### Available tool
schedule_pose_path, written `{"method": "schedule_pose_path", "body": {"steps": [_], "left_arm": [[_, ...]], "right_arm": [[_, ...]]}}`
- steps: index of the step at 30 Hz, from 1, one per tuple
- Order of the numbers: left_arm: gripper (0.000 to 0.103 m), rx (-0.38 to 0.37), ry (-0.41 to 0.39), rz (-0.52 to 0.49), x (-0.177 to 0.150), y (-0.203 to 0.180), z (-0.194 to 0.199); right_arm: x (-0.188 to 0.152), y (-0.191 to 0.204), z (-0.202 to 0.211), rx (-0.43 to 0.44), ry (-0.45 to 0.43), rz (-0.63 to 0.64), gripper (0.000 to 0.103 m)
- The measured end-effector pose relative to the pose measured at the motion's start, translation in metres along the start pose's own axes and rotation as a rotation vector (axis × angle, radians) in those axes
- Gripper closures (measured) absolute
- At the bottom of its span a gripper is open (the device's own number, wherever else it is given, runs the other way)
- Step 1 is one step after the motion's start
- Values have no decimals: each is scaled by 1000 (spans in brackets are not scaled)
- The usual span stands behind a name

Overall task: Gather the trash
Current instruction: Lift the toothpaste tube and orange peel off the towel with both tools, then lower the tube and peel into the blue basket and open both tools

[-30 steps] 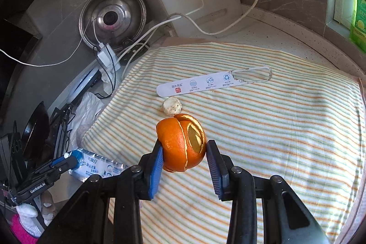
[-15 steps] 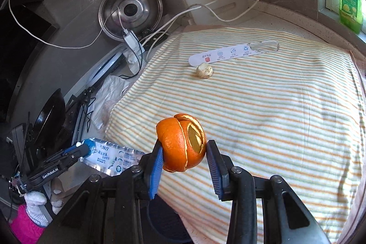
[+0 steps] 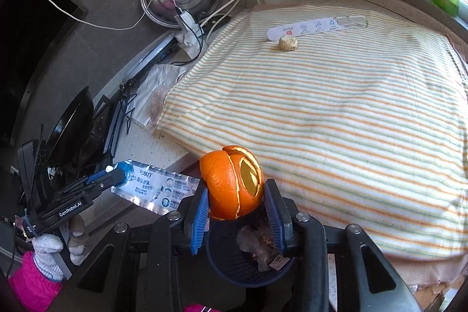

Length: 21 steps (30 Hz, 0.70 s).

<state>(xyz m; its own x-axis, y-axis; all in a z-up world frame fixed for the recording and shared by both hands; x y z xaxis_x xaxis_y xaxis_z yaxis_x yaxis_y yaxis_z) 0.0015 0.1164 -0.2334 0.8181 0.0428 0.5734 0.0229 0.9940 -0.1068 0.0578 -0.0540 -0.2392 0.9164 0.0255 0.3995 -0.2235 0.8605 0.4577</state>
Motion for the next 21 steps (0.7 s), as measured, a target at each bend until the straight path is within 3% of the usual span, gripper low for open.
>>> {"method": "schedule_pose_path", "body": {"steps": [8, 21], "left_arm": [[74, -10, 43, -36, -28, -7, -4], [74, 37, 132, -172, -63, -21, -32]], "right_arm": [[-36, 4, -12, -10, 35, -15, 65], [-88, -8, -47, -83, 107, -13, 65]]}}
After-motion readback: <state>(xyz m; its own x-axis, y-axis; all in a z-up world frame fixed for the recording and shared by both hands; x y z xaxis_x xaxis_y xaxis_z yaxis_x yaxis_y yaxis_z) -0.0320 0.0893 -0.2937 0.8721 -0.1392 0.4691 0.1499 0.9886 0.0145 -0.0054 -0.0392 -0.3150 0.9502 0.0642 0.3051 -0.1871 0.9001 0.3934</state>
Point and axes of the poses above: each gripper's, at about its wrist camera, not at the fingertips, and z roughly against the way its jaws point, y to its left, x to its top, the point moved 10 cm from there along -z, roughly the way its jaws point, and after that the axes turned 15 degrees about -z, right-handed, at the moved point
